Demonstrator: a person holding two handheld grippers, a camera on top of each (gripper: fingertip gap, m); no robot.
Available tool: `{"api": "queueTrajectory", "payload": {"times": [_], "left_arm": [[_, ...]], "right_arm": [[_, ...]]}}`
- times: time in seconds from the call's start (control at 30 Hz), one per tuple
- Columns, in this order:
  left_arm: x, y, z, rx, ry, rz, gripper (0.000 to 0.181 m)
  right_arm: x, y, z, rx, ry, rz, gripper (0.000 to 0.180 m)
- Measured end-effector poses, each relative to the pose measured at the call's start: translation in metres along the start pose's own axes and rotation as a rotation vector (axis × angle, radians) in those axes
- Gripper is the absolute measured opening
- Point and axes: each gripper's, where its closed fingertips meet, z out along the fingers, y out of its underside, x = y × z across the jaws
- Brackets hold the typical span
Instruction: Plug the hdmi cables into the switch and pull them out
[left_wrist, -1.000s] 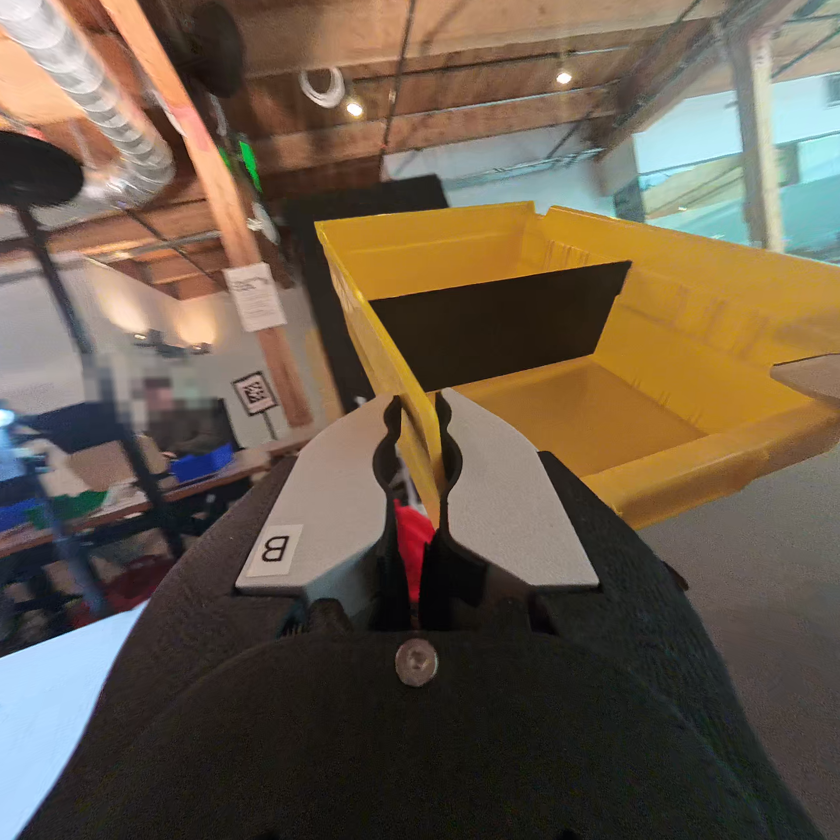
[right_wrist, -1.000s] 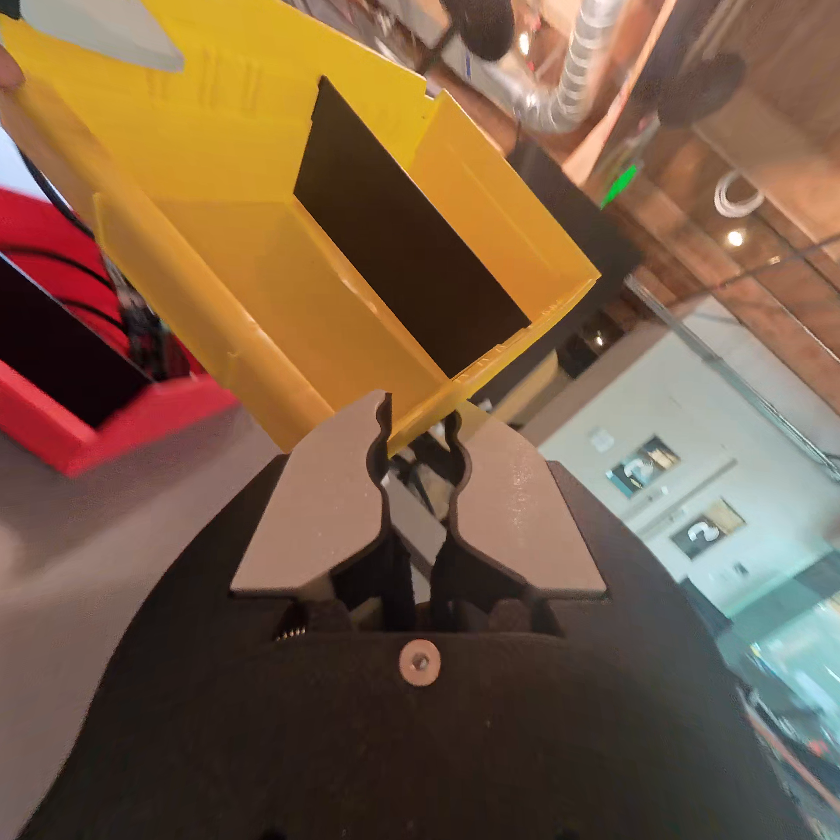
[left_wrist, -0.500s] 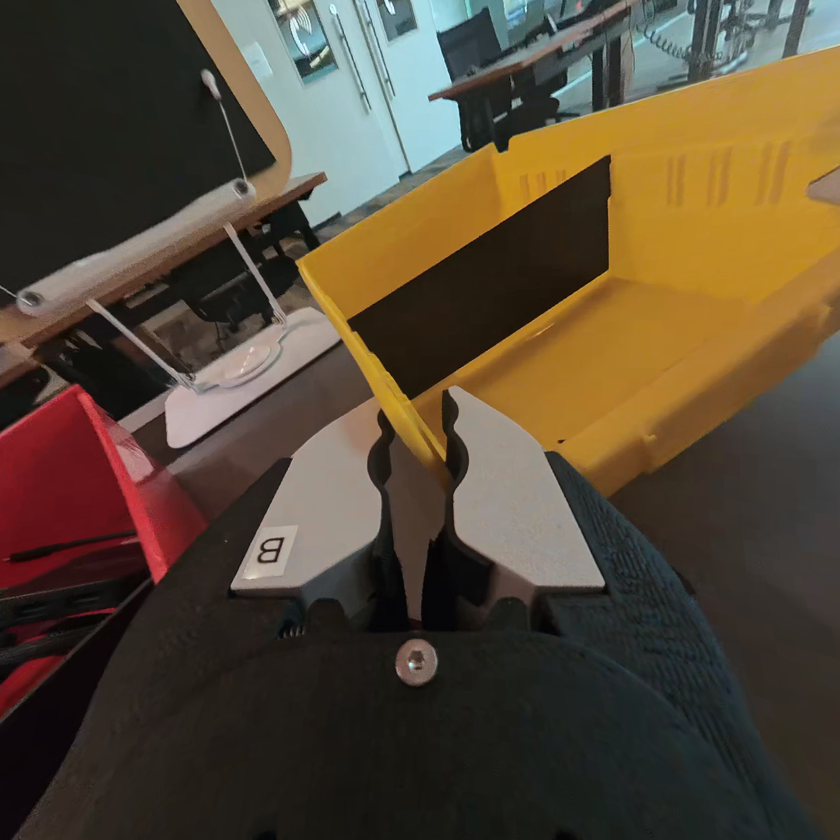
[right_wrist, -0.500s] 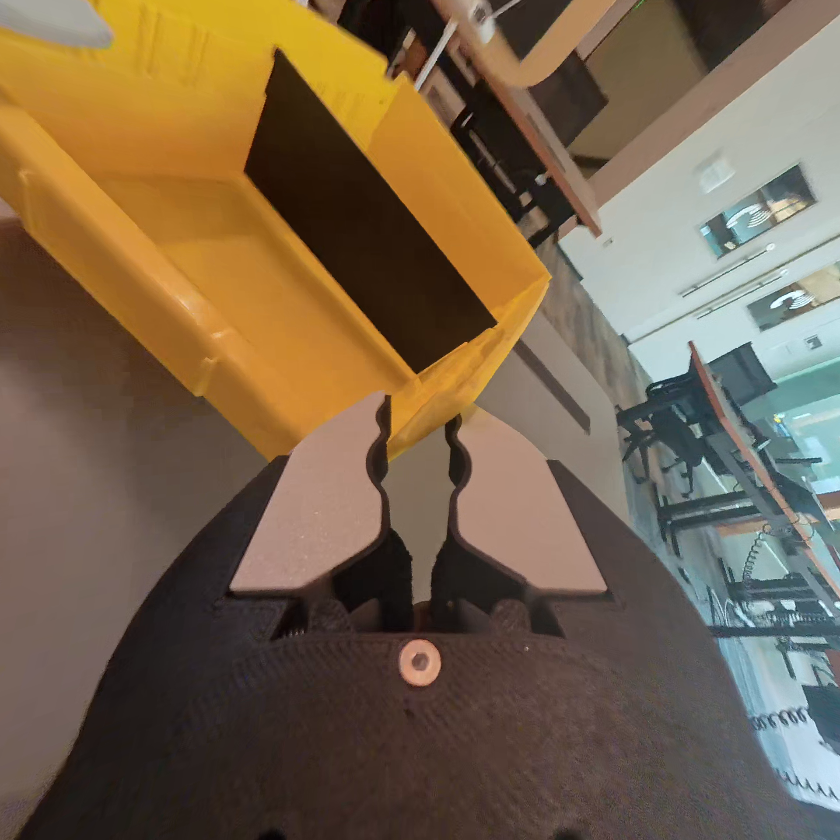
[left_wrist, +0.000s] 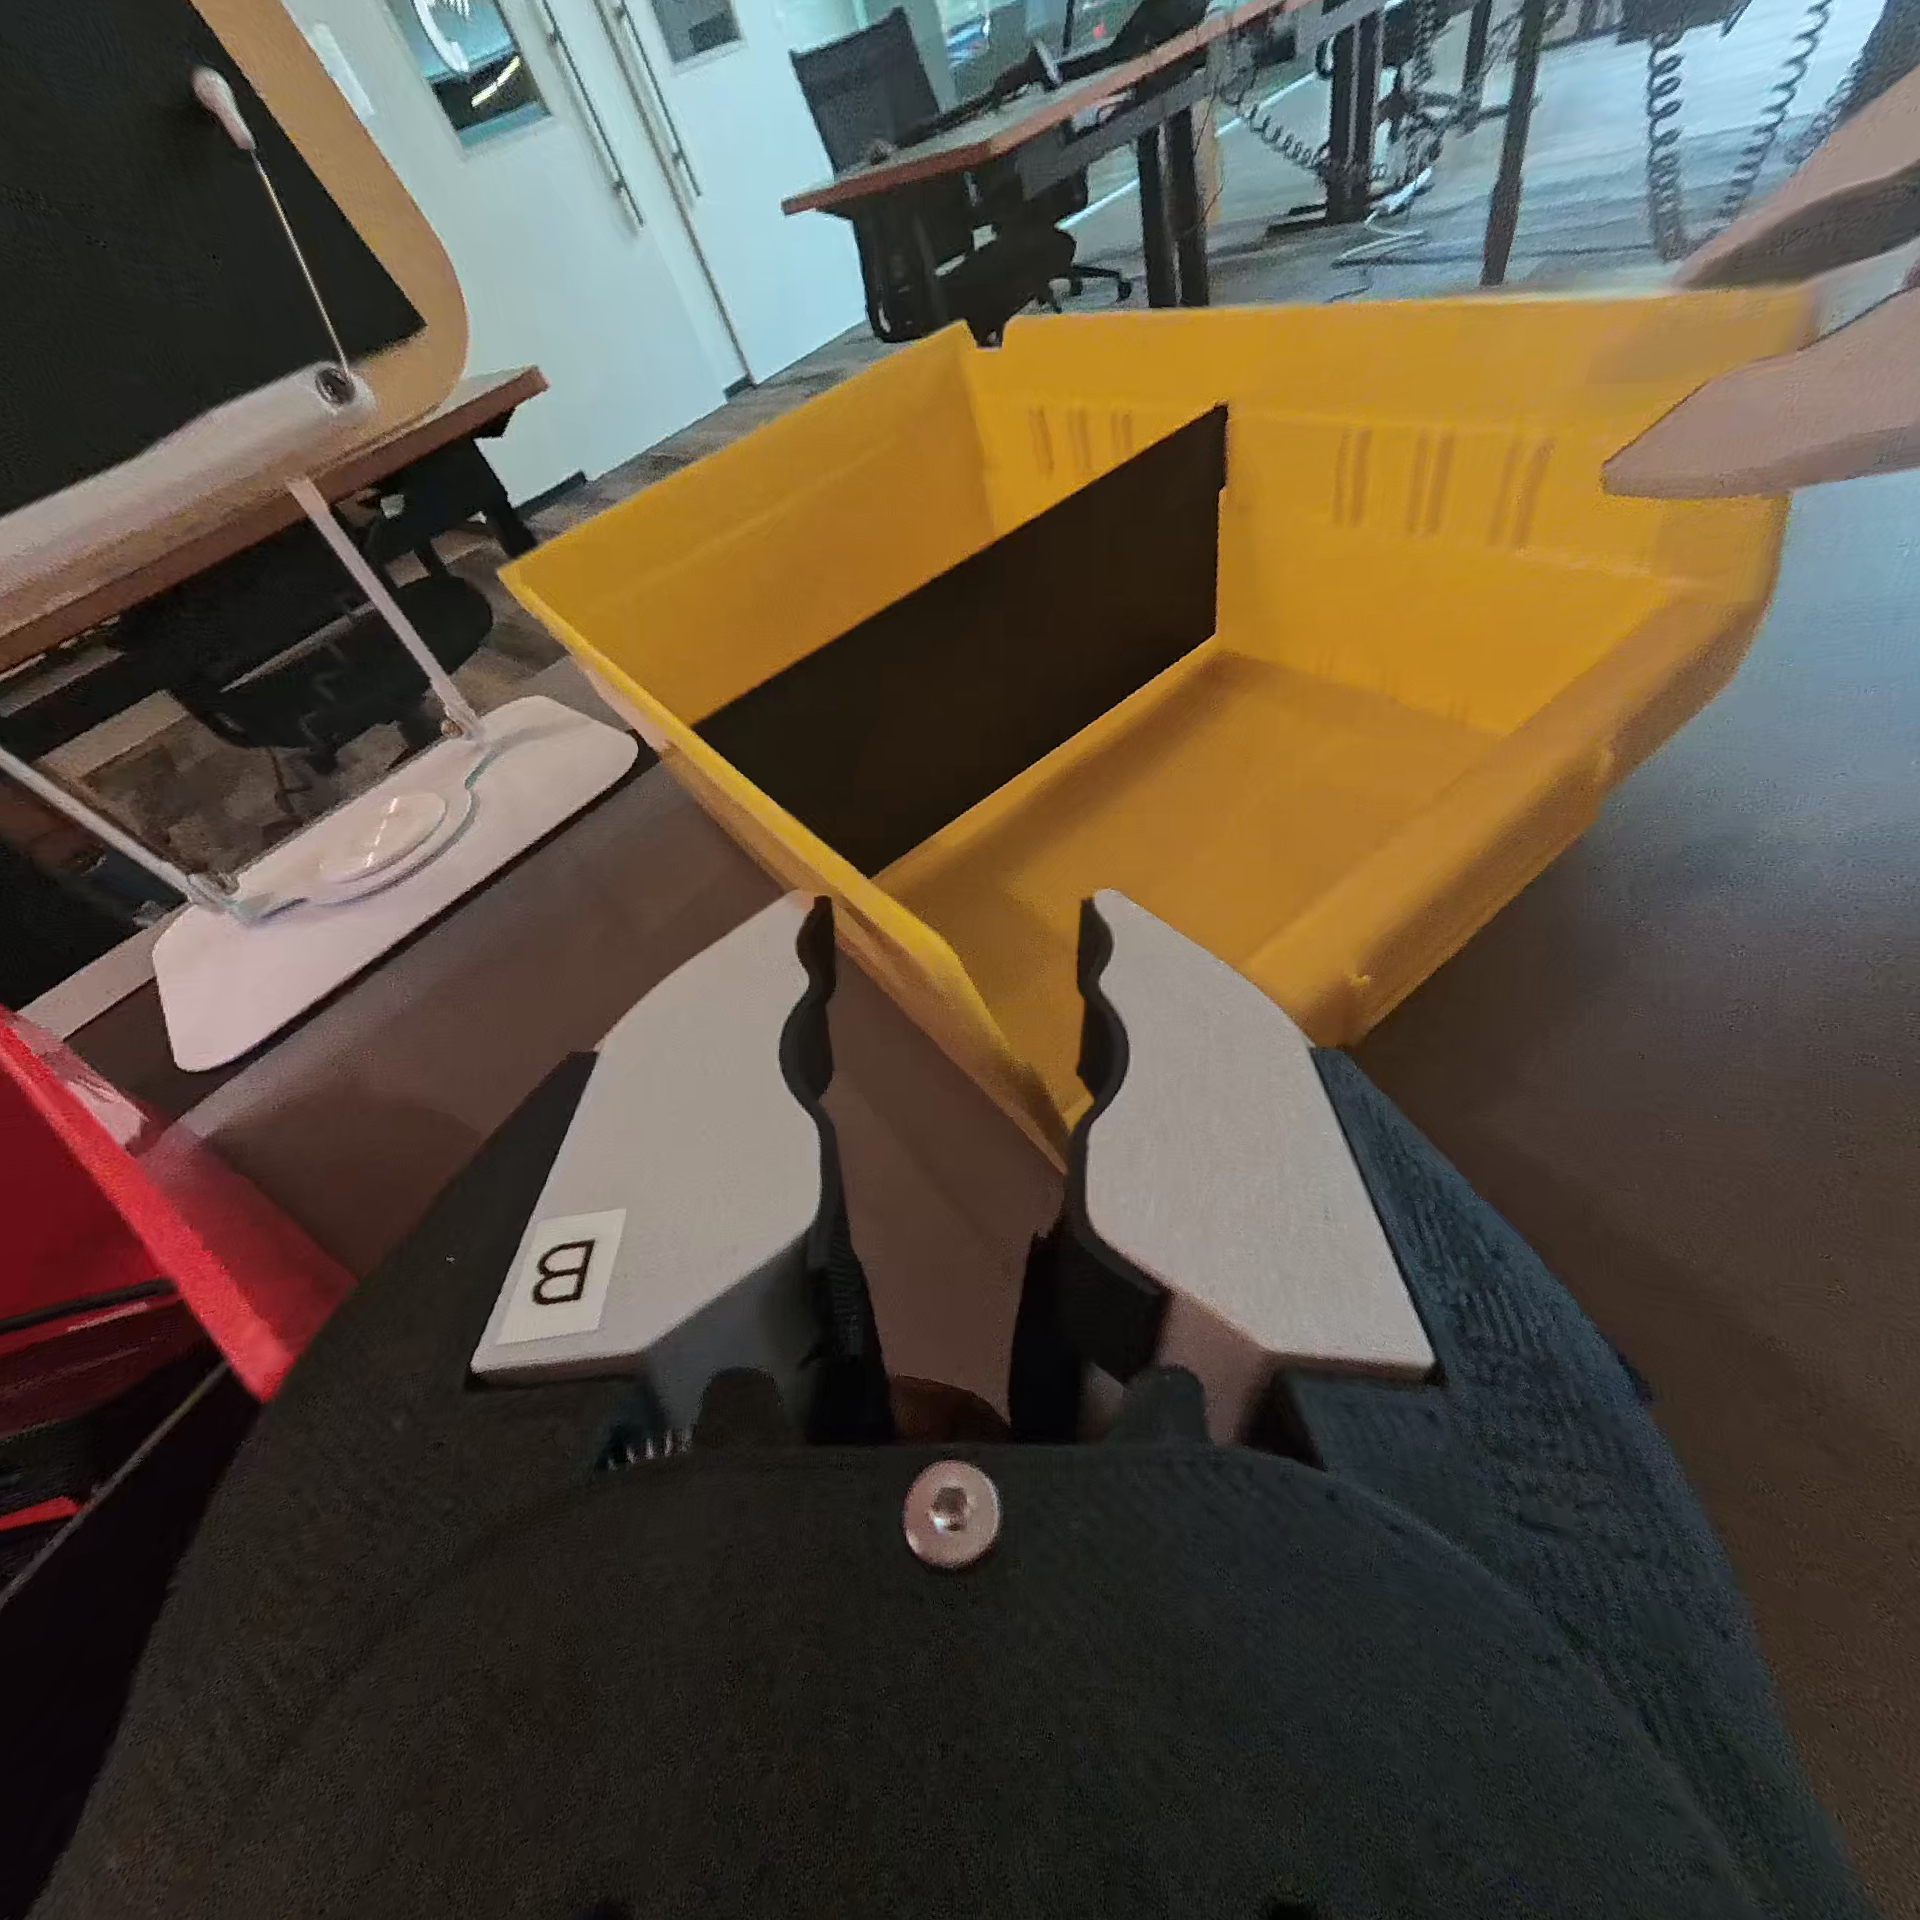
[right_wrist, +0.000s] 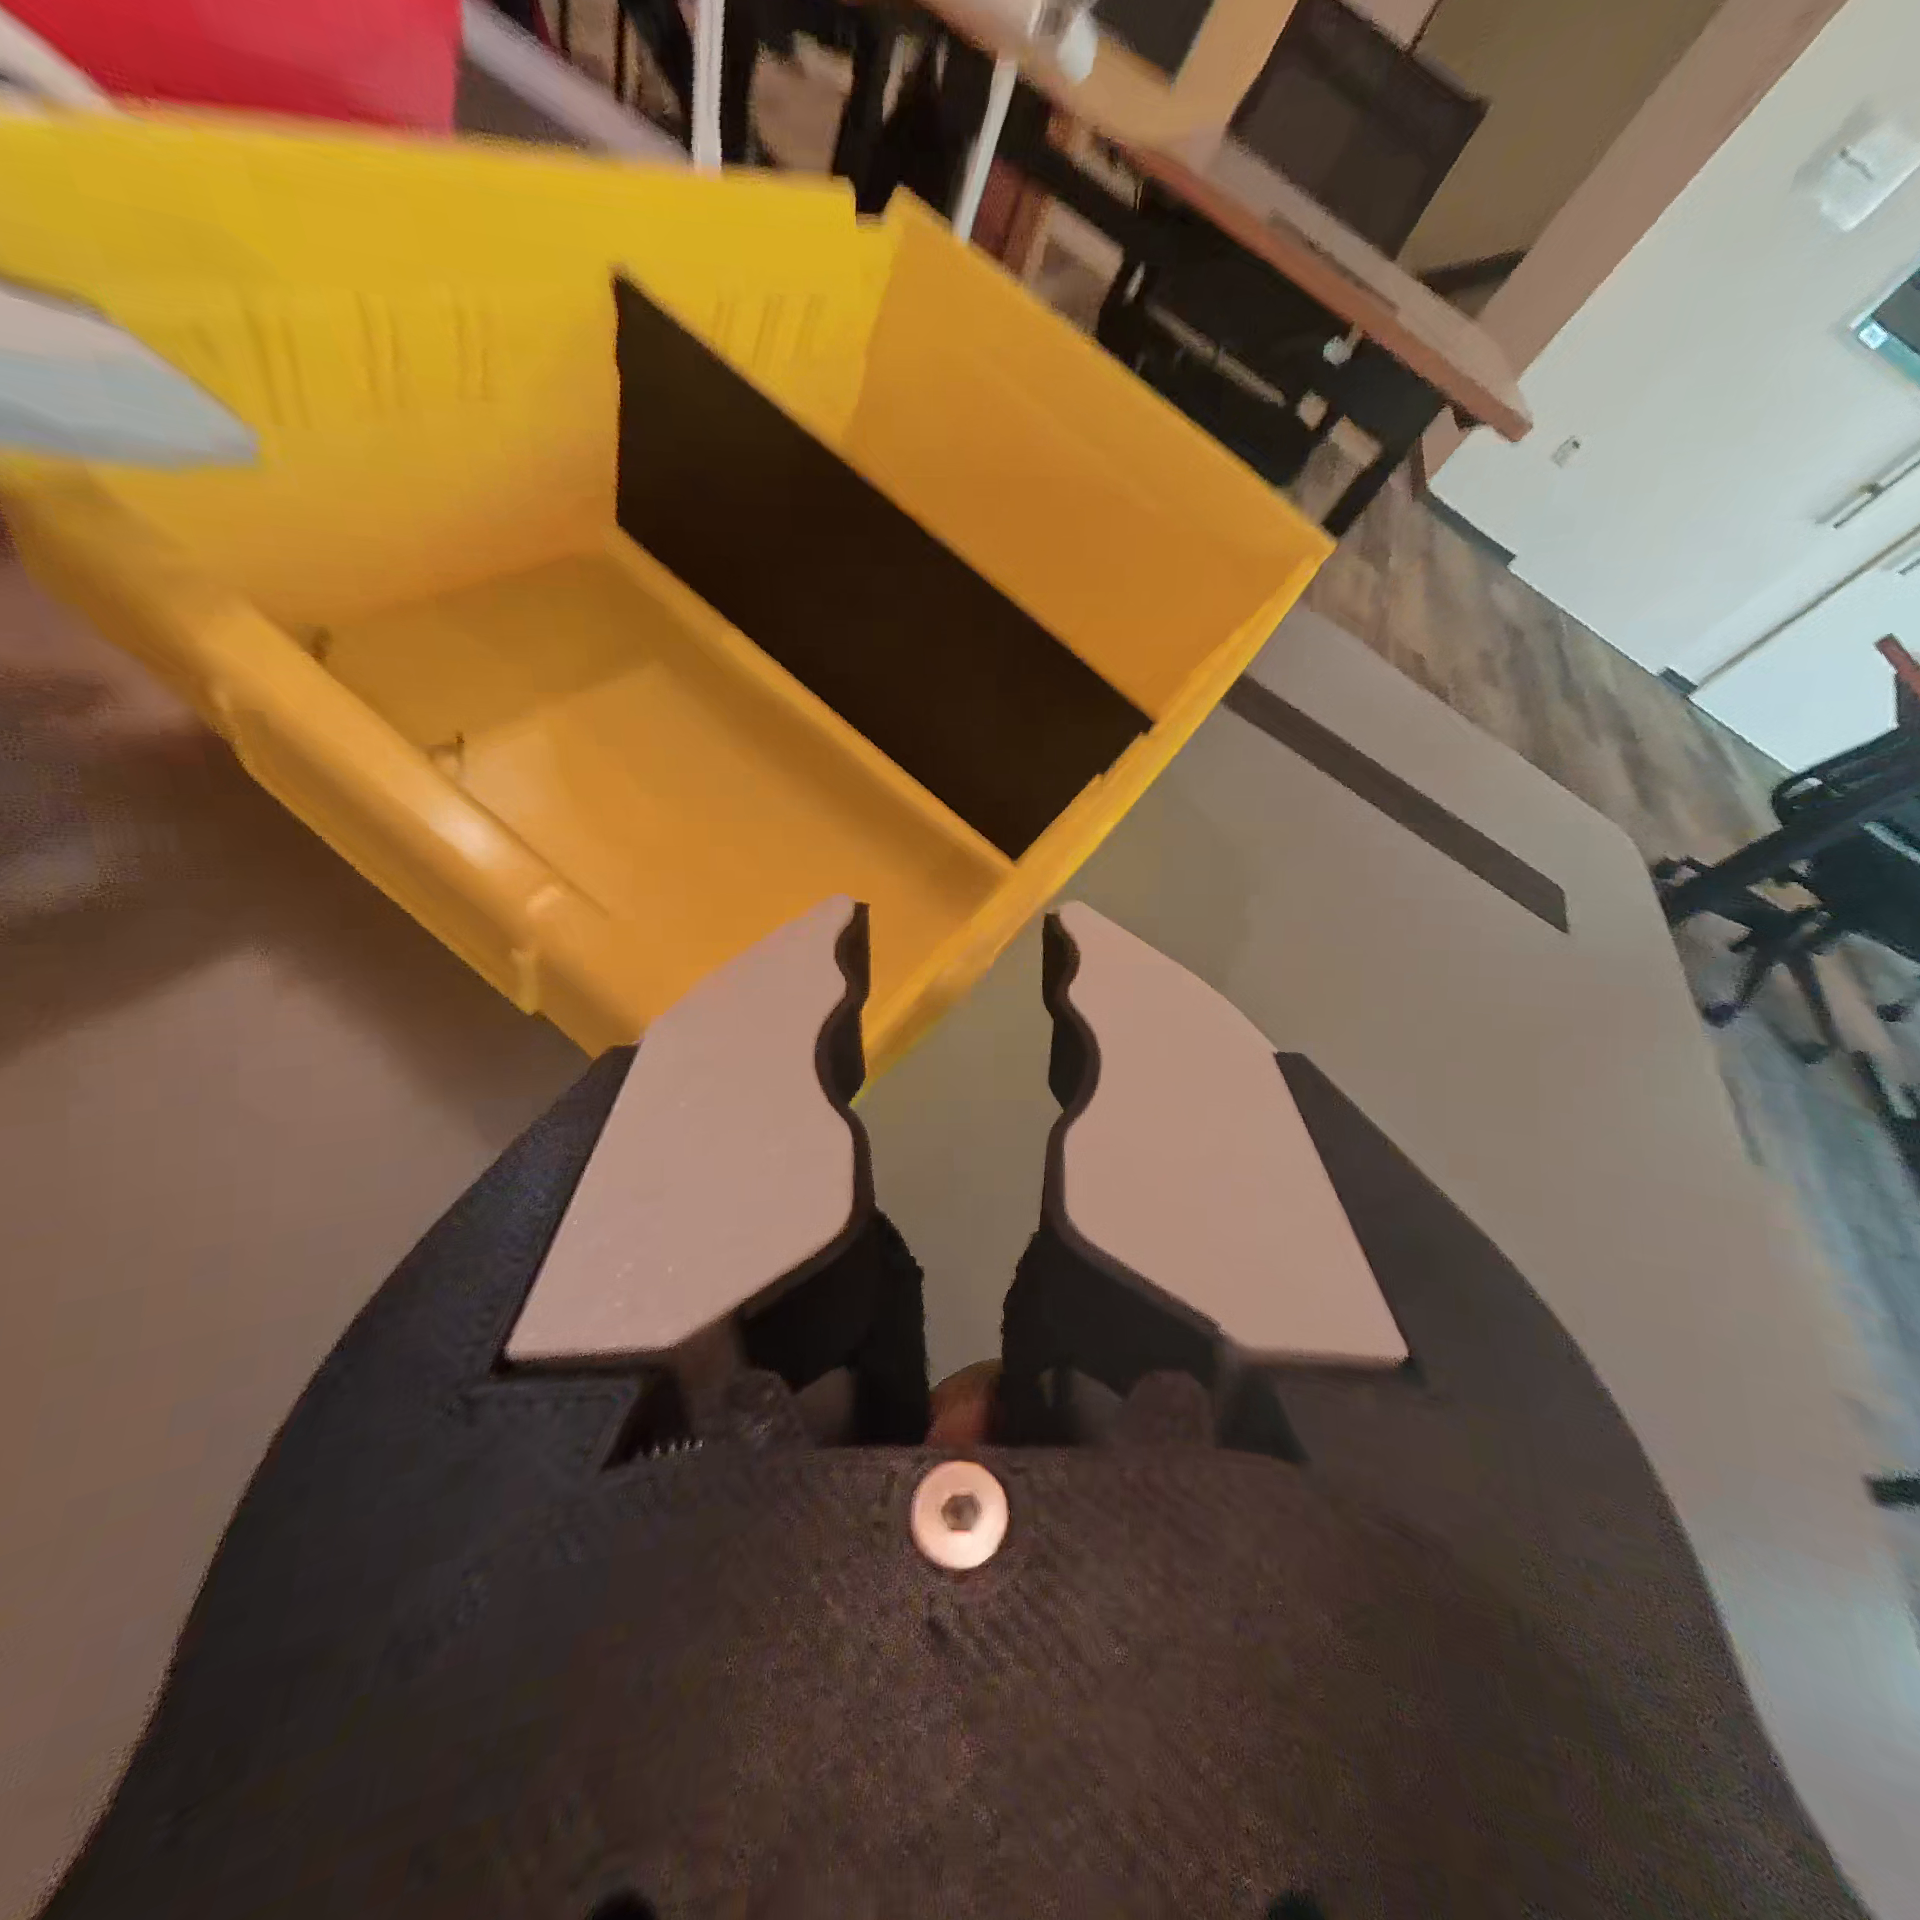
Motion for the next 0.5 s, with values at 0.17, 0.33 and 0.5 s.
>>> {"api": "queueTrajectory", "payload": {"times": [0.17,0.33,0.5], "left_arm": [[-0.007,-0.021,-0.022,0.072,-0.021,0.073,0.054],[-0.021,-0.021,-0.069,0.088,-0.139,0.355,0.054],[-0.057,0.027,-0.115,-0.098,-0.294,0.649,0.056]], "right_arm": [[0.005,-0.031,-0.015,0.225,0.002,0.036,0.053],[-0.043,-0.054,-0.022,0.352,-0.104,-0.239,0.064],[-0.105,-0.047,-0.014,0.328,-0.252,-0.520,0.068]]}}
